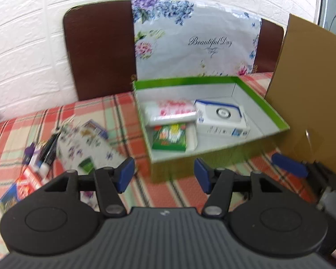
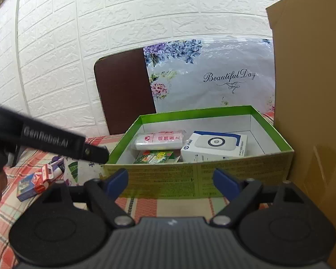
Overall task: Organize objects
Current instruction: 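Move the right gripper back over the cloth toward the card box, then grasp the blue-and-red card box with the right gripper, then carry the card box into the green box and release it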
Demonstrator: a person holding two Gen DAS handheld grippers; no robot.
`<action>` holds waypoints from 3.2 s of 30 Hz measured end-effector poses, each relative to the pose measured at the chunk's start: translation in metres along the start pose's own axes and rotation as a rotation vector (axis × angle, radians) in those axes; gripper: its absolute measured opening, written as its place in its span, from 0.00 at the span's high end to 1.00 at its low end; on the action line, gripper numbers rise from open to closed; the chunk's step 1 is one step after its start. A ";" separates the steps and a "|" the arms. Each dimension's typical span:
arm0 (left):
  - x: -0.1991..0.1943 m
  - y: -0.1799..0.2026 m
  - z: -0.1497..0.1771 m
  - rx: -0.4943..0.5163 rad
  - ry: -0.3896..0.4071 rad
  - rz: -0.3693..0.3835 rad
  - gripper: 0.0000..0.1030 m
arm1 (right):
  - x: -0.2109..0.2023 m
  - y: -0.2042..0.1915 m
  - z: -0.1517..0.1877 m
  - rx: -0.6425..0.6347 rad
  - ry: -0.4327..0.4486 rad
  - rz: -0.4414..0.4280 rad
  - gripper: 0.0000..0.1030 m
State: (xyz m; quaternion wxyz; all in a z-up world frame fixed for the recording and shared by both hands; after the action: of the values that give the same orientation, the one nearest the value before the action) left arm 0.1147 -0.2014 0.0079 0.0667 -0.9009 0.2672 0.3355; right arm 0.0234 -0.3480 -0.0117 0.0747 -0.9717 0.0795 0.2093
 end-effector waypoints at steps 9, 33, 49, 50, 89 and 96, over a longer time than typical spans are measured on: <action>-0.026 -0.022 0.030 -0.048 -0.002 -0.079 0.40 | -0.027 -0.019 -0.003 0.002 0.035 -0.036 0.18; -0.048 -0.146 0.087 -0.226 0.004 -0.283 0.35 | -0.012 -0.133 0.019 -0.234 -0.055 -0.205 0.19; -0.027 -0.254 0.088 -0.536 -0.040 -0.209 0.35 | 0.075 -0.229 0.022 -0.448 -0.158 -0.443 0.20; -0.023 -0.256 0.087 -0.543 -0.043 -0.199 0.35 | 0.083 -0.233 0.020 -0.450 -0.162 -0.447 0.20; -0.003 -0.091 -0.018 -0.240 0.074 0.092 0.36 | 0.052 -0.100 -0.029 -0.087 -0.018 -0.350 0.52; 0.063 -0.007 -0.054 -0.070 -0.003 0.129 0.36 | 0.067 -0.002 -0.034 0.060 0.004 -0.190 0.44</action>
State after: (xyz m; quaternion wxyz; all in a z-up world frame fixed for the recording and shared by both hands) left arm 0.1892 -0.2397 0.0085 0.0139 -0.8831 0.3128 0.3495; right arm 0.0974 -0.3605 -0.0083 0.1230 -0.9726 -0.0068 0.1971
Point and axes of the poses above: each gripper's, at about its wrist camera, not at the fingertips, and x roughly the way its jaws point, y to its right, z to its underside, the point moved 1 cm from there along x, roughly the way its jaws point, and after that the axes turned 3 degrees about -x, right-handed, at the moved point
